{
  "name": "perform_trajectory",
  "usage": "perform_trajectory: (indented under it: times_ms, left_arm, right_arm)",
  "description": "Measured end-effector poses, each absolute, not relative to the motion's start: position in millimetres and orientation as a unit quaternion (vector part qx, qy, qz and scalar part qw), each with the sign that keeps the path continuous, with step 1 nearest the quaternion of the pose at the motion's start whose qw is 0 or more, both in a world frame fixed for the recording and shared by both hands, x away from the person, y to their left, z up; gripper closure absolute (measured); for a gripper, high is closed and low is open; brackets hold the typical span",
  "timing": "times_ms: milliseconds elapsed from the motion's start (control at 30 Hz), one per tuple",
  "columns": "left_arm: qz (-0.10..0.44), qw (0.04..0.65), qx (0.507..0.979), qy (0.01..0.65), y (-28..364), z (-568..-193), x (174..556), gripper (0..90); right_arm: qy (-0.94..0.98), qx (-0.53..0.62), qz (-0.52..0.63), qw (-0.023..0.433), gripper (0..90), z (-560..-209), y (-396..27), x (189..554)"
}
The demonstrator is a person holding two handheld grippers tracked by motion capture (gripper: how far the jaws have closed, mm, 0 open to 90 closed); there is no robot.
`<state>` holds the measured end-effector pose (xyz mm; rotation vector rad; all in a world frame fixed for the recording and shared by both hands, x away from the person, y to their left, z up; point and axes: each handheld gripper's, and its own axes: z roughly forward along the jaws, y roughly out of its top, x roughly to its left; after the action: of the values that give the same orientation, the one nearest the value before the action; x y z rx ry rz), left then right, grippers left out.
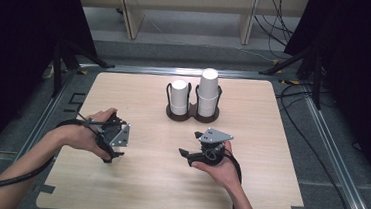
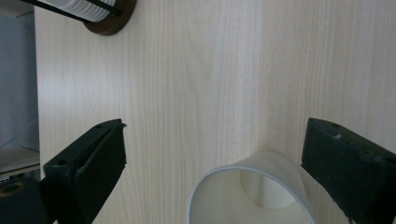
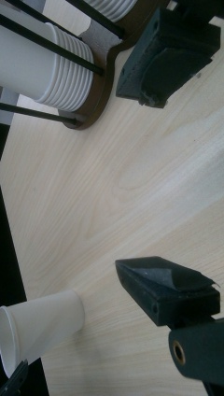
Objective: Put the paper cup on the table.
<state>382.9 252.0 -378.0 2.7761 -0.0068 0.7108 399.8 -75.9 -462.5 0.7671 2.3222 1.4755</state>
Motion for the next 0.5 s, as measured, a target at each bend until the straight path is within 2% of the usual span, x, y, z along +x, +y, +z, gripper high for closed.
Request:
perform_trajectory:
  times_ms: [500]
  left_arm:
    - [0.265,0.226,0.937,0.021,255.3,-383.5,364.8,5.6]
  right_arm:
    - [0.804,0.264,0.511,0.153,15.7,-462.7,-78.0,401.3]
